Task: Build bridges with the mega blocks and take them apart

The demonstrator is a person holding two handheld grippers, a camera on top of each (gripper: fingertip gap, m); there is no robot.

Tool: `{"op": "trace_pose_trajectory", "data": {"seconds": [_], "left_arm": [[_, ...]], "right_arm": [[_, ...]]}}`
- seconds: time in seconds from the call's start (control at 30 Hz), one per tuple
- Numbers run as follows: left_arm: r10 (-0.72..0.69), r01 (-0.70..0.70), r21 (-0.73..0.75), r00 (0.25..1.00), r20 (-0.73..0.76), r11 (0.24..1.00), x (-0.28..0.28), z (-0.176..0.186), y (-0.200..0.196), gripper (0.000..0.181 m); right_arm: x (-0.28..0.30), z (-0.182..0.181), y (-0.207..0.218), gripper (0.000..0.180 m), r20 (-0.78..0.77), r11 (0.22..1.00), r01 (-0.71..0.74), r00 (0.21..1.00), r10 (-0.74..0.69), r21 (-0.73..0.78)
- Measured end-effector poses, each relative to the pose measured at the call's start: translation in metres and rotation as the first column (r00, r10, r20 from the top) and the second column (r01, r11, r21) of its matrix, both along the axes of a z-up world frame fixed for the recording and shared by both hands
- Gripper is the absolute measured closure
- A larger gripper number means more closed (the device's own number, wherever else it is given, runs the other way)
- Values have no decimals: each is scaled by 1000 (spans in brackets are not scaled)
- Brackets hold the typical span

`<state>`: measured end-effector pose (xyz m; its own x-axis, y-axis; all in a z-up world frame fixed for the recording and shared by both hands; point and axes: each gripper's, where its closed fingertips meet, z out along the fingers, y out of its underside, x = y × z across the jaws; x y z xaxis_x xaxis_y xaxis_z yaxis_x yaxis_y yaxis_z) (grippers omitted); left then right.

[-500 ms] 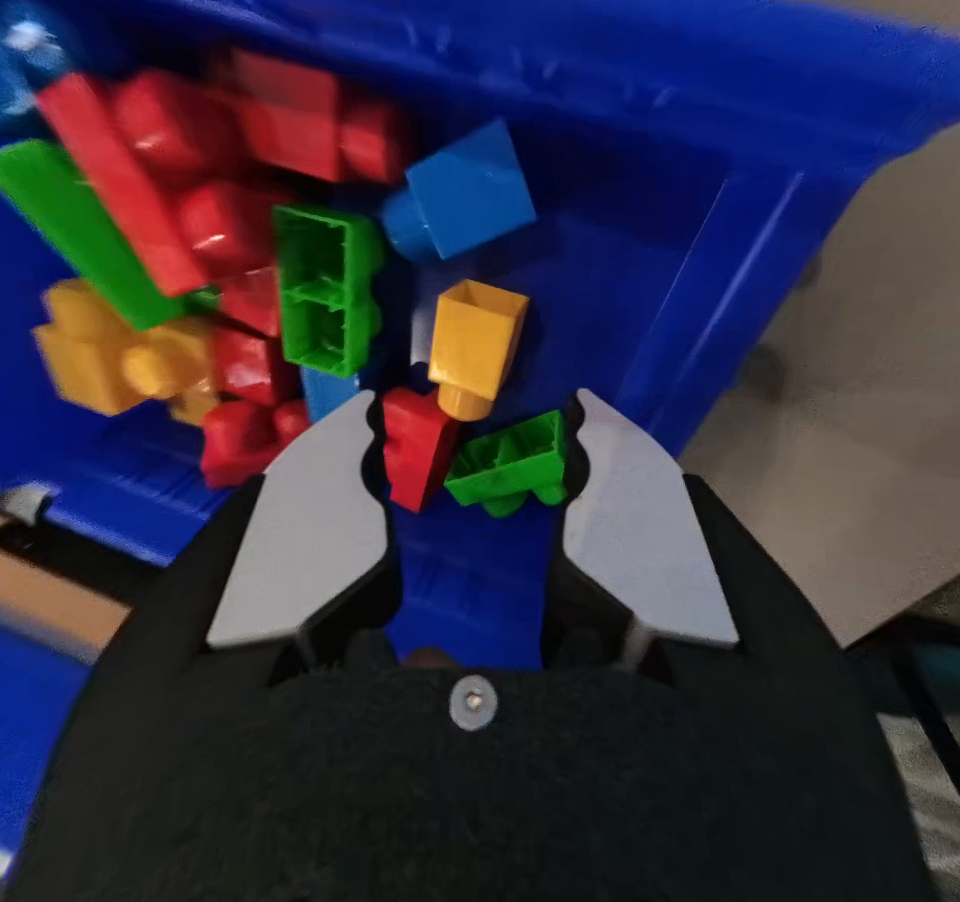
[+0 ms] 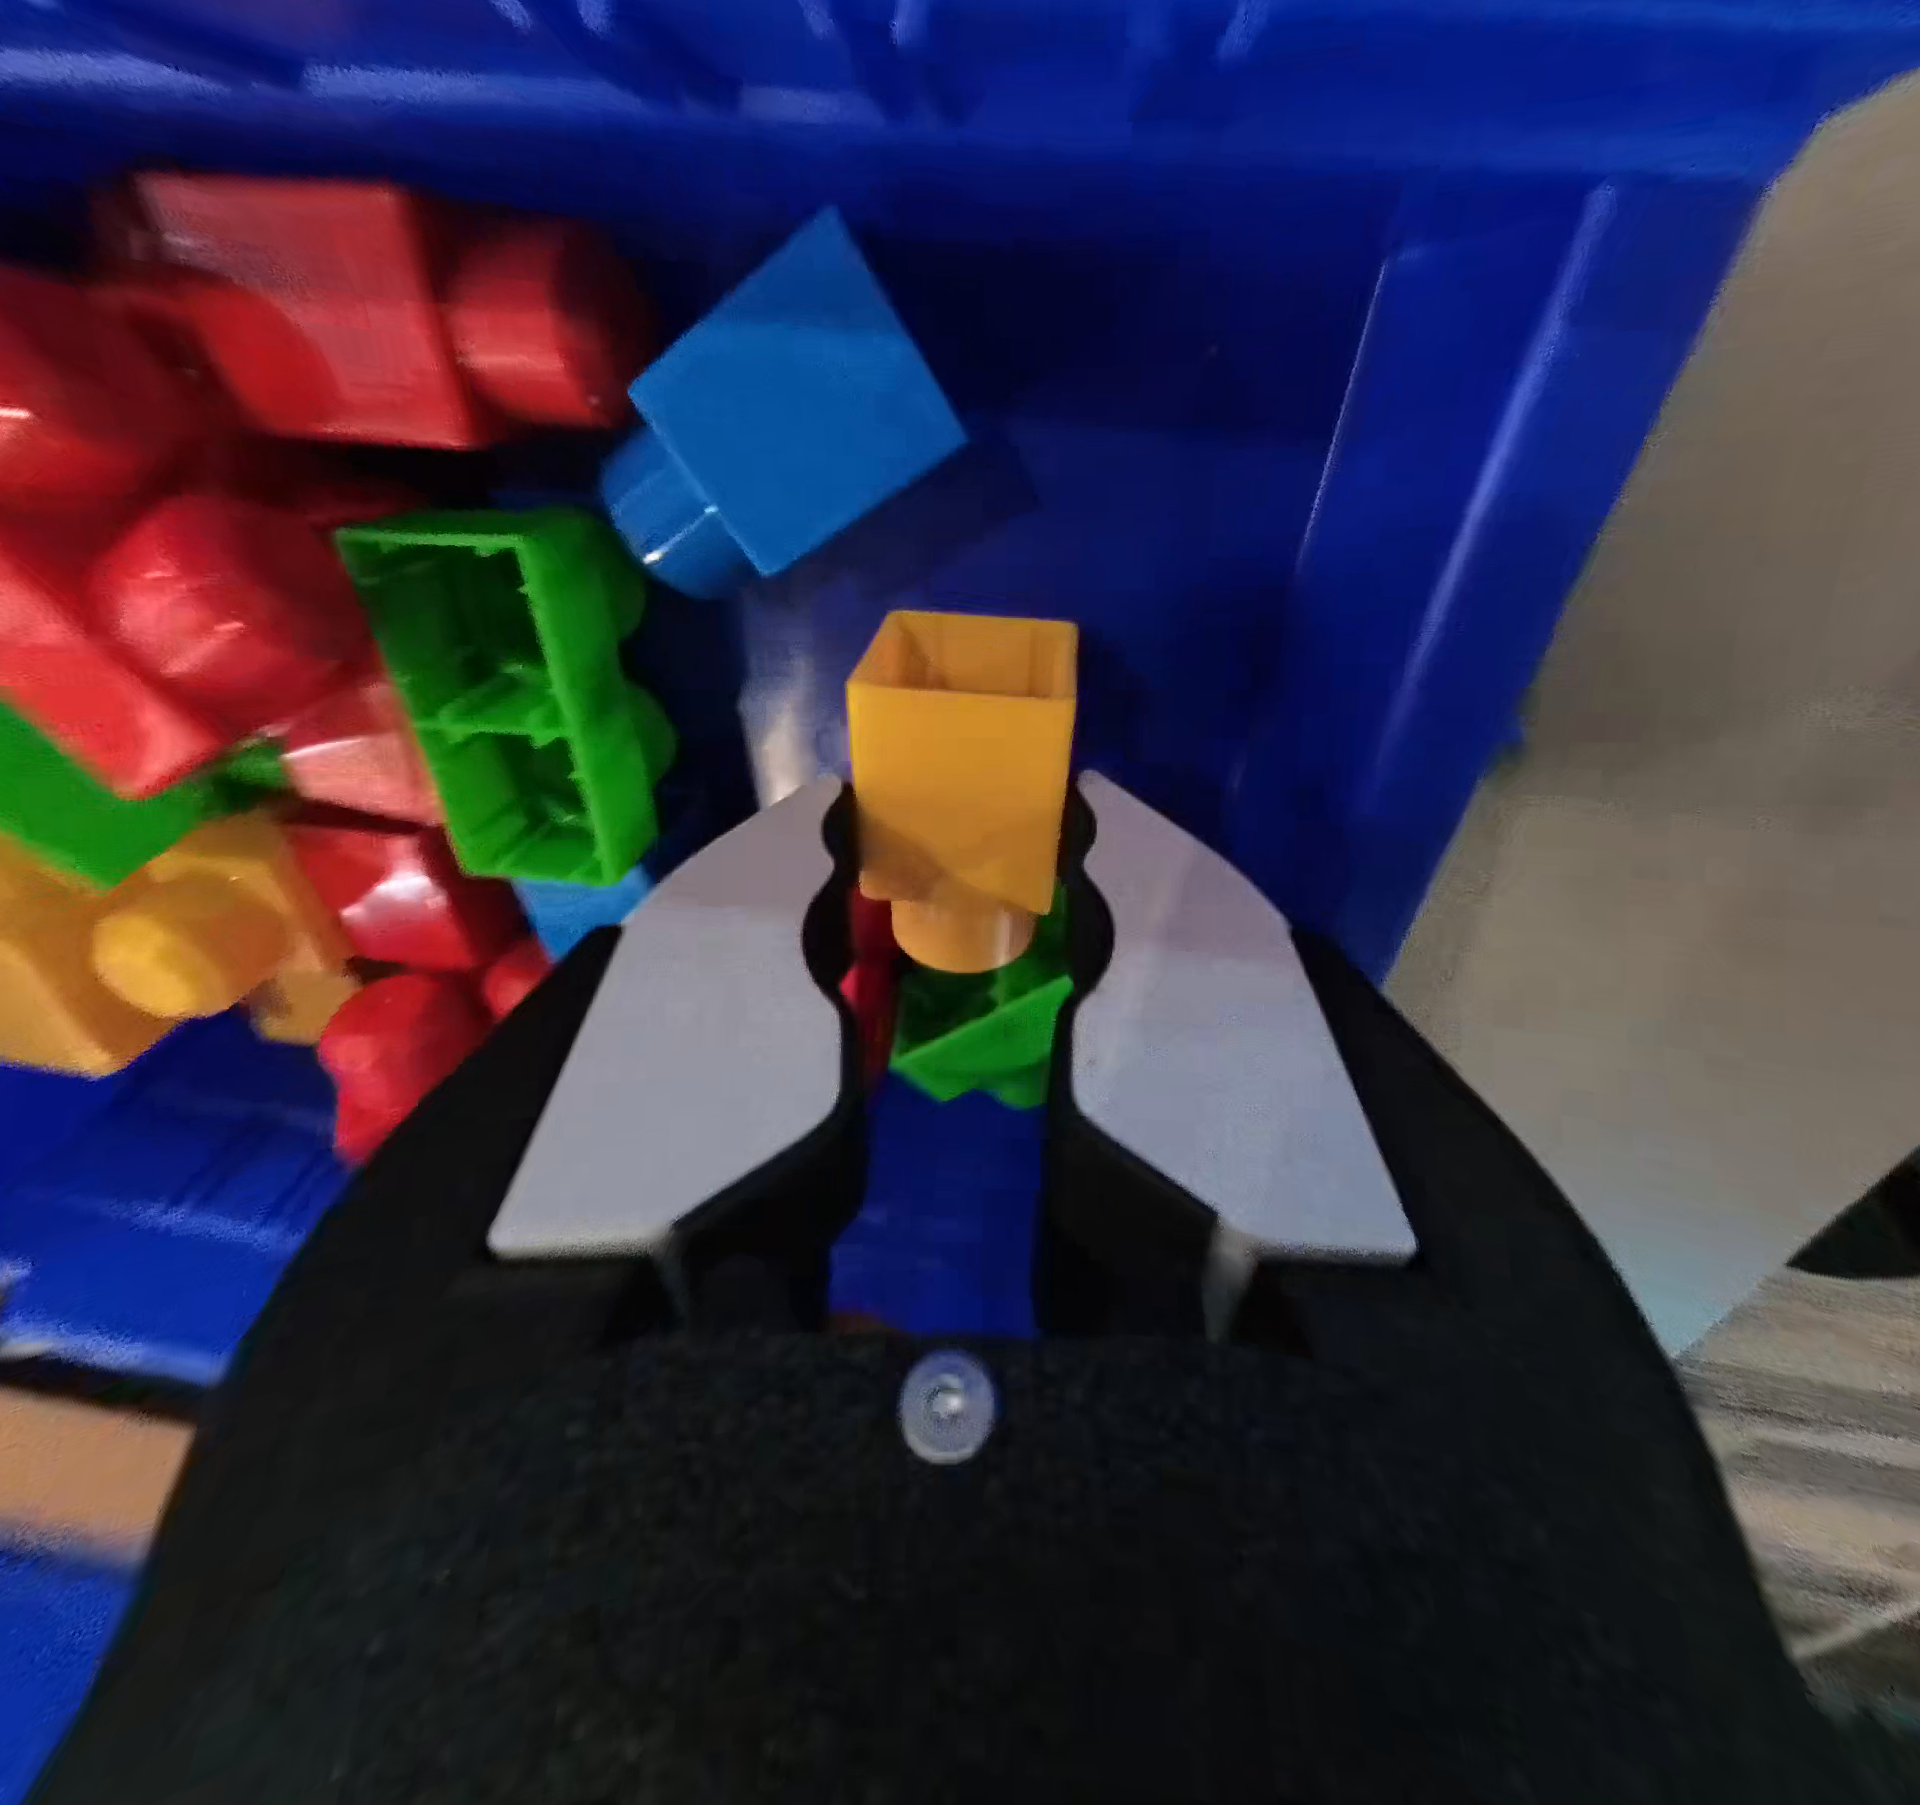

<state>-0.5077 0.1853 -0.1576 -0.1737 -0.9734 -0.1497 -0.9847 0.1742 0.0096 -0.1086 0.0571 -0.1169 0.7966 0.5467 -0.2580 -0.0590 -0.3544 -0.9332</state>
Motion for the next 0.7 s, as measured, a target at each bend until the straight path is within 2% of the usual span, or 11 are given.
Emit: {"op": "trace_pose_trajectory", "data": {"seconds": [0.13, 0.23, 0.33, 0.43, 0.53, 0.6, 0.7], "left_arm": [[-60, 56, 101, 998, 27, 993, 27, 59, 7, 144], [-119, 109, 121, 990, 75, 987, 81, 100, 3, 144], [-140, 131, 109, 987, 79, 985, 144, 113, 1, 144], [-201, 197, 68, 978, 56, 978, 203, 97, -6, 144], [-381, 381, 56, 924, -2, 923, 245, 64, -17, 144], [-473, 474, 16, 879, -58, 880, 260, 42, -25, 144], [-540, 542, -19, 831, -133, 840, 274, 19, -27, 144]], "right_arm": [[0, 0, 0, 128, -9, 1000, 0, 1000, 0, -1], [0, 0, 0, 129, -10, 1000, -3, 1000, 3, -6], [-1, 0, -2, 129, -2, 1000, -5, 1000, 5, -14], [0, 3, -3, 129, 9, 1000, -6, 1000, 6, -13], [2, 6, -4, 129, 41, 1000, -5, 999, 5, 0], [5, 6, -5, 129, 50, 1000, -4, 999, 5, -4], [9, 5, -7, 129, 35, 1000, 0, 999, 0, -14]]}}
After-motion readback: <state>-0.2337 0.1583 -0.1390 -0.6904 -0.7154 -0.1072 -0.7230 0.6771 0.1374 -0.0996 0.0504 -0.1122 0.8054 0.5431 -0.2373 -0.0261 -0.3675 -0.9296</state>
